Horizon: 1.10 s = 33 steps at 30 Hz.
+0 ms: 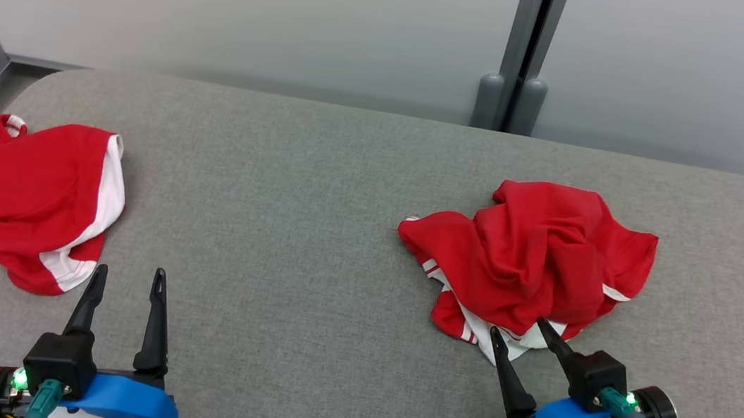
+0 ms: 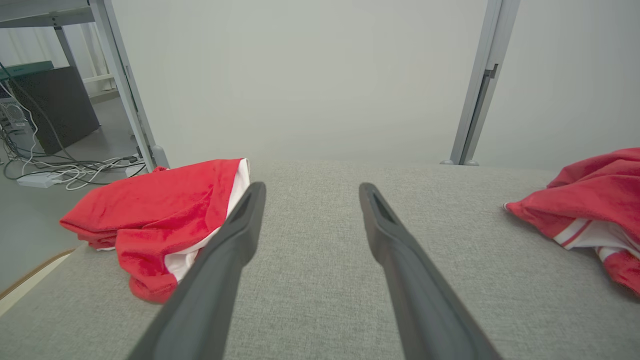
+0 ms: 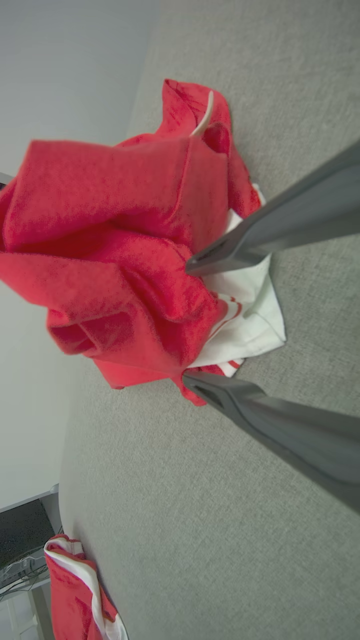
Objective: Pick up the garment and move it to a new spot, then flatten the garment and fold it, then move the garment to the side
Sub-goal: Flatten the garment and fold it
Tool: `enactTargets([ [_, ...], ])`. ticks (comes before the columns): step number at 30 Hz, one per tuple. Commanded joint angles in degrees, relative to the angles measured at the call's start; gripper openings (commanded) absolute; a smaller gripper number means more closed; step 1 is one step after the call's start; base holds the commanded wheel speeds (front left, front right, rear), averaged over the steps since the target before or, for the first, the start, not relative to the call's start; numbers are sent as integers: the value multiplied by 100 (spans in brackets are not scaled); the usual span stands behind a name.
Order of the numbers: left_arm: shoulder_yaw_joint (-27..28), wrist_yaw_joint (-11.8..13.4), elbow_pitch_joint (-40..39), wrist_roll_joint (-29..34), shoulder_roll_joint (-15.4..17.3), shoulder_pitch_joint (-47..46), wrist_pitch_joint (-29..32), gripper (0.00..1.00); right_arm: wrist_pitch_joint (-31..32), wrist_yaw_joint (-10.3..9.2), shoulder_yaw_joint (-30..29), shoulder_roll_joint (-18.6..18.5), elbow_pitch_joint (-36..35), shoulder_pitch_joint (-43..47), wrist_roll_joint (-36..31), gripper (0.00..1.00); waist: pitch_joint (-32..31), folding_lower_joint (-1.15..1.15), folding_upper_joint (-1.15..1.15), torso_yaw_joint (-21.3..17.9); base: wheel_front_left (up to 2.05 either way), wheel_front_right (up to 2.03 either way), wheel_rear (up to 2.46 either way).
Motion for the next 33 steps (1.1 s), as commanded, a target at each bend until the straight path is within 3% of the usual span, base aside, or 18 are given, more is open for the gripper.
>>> enactTargets([
  [1,-4,-22,-20,-15,0,-104,-15,100,-20,3,1,-23,162,-165,-58,100,89,0,-1,75,0,0,0],
  [5,-19,-28,-33,-25,-9,-159,-15,100,-21,3,-3,-22,701,-496,-76,100,201,0,-1,162,0,0,0],
  [6,-21,-20,-33,-25,-12,-181,-15,100,-21,3,8,-20,790,-576,-19,44,225,0,-1,178,0,0,0],
  [7,-23,-15,-34,-24,-15,-210,-15,100,-20,3,44,-20,869,-653,-7,0,243,0,-1,190,0,0,0],
  [14,14,8,-14,-47,-25,-225,-15,100,-21,3,812,-20,409,-791,768,0,252,0,-1,195,0,0,0],
  [26,35,56,-88,41,-31,-322,-15,100,-20,4,3298,-22,-1347,-990,2849,0,223,0,-1,232,0,0,0],
  [32,16,71,-66,25,-40,-320,-15,100,-20,3,4370,-26,-1283,-1018,3588,0,273,0,-1,328,0,0,0],
  [33,12,79,-60,19,-43,-315,-15,100,-21,3,4550,-26,-1197,-1006,3684,31,277,0,-1,332,0,0,0],
])
